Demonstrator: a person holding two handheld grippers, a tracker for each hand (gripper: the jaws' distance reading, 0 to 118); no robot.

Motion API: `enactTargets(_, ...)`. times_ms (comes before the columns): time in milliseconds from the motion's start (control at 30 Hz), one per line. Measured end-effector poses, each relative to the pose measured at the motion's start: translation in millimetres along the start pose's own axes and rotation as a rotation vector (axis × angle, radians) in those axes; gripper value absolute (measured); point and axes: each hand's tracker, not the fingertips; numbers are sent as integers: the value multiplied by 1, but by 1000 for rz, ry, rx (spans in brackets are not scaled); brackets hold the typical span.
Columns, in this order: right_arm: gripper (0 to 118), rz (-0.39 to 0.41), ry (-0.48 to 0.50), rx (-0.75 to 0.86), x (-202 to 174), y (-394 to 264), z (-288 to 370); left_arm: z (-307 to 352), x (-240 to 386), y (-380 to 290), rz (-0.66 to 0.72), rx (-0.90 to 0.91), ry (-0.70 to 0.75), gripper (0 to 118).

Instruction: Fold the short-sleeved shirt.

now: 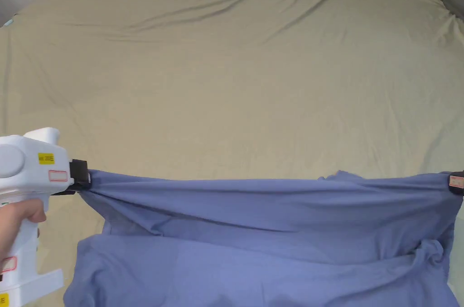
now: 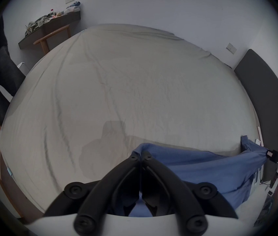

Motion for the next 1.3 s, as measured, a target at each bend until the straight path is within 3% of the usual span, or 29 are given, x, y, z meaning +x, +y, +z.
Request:
enactTargets(300,0,-36,0,42,11,-106,71,63,-36,-87,14,19,-42,0)
enactTargets(567,0,-102,-48,-66,28,-170,55,42,-53,-162,75,-96,-22,0)
enactTargets(833,0,-115,-99,-151,28,-189,38,24,-56,-178,129,-172,-1,3)
enactTargets(867,9,-117,-114,-154,22,-188,39,23,-53,-177,115,-183,6,27)
enactTargets(900,51,-116,-120,-151,20,-186,40,24,-51,-176,102,-184,18,87)
enactTargets(933,91,-114,-146,-144,18,-183,43,26,-49,-173,66,-178,62,118)
enactTargets(967,110,-110,-181,-142,15,-179,46,28,-51,-173,65,-171,57,115)
enactTargets(1200,111,-180,-95,-79,1,-160,74,69,-77,-143,121,-75,-11,111)
enactTargets(1233,98,-180,-70,-57,-3,-158,75,65,-70,-150,125,-68,-24,109)
enactTargets(1267,78,-176,-69,-37,-5,-155,76,65,-71,-149,132,-44,-69,98)
enactTargets(1300,47,-181,-58,-37,-9,-153,74,65,-74,-147,140,-30,-102,58)
